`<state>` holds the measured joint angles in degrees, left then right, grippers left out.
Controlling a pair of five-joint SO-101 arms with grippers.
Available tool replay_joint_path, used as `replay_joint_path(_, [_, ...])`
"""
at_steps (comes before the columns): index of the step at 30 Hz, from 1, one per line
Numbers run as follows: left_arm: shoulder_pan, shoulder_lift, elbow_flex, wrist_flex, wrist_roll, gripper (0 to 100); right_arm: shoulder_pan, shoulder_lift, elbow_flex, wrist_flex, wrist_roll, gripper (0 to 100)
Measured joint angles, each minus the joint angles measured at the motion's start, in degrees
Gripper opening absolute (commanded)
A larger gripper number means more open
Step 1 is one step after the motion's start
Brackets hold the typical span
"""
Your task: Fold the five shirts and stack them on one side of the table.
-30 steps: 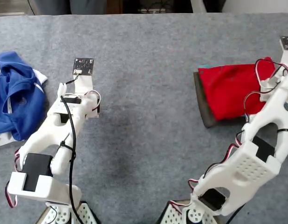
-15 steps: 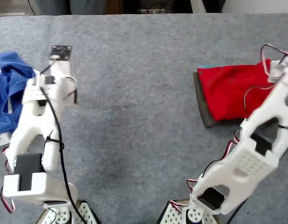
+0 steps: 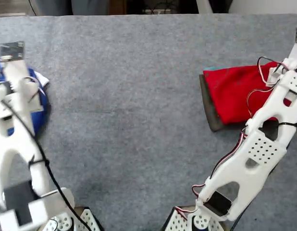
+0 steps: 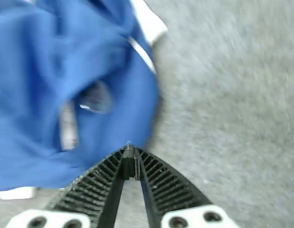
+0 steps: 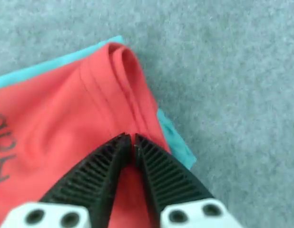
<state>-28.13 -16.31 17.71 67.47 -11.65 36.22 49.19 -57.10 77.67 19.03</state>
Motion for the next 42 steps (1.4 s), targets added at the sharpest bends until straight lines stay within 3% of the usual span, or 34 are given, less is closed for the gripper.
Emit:
replay_joint_path(3, [-5.36, -4.84, 0.0, 0.0, -0.79, 5, -0.88, -0.88, -6.77, 9.05, 0.0, 1.5])
replay_joint_path(7, [-15.65, -7.65, 0.0, 0.0, -0.97, 16, -2.99, -3.34, -17.58, 20.92, 0.0, 1.6])
replay_joint_path(10, [-22.42, -7.47, 0.0, 0.0, -2.46, 18, -3.52, -5.45, -24.79, 22.68, 0.0, 1.8])
replay_joint_path(13, [-24.97, -4.04, 0.0, -1.32, -5.8, 18, -4.57, -8.62, -27.6, 23.12, 0.0, 1.8])
replay_joint_path(21, [-24.53, 18.64, -2.9, -7.38, -10.29, 16, -8.35, -20.84, -23.56, 23.3, -0.44, 1.8])
replay_joint_path(25, [-23.3, 30.07, -9.23, -7.56, -10.37, 2, -8.26, -29.1, -14.86, 23.38, -0.44, 1.8])
replay_joint_path(27, [-23.3, 32.79, -12.48, -7.56, -10.37, 4, -8.26, -34.02, -8.7, 23.38, -0.44, 1.8])
replay_joint_path(34, [-22.77, 30.33, -18.64, 2.11, -10.46, 3, -9.58, -51.87, 16.53, 23.38, -0.44, 1.8])
replay_joint_path(42, [-13.63, 7.56, -19.25, 12.75, -8.7, 3, -18.2, -62.51, 34.64, 17.41, -0.44, 1.8])
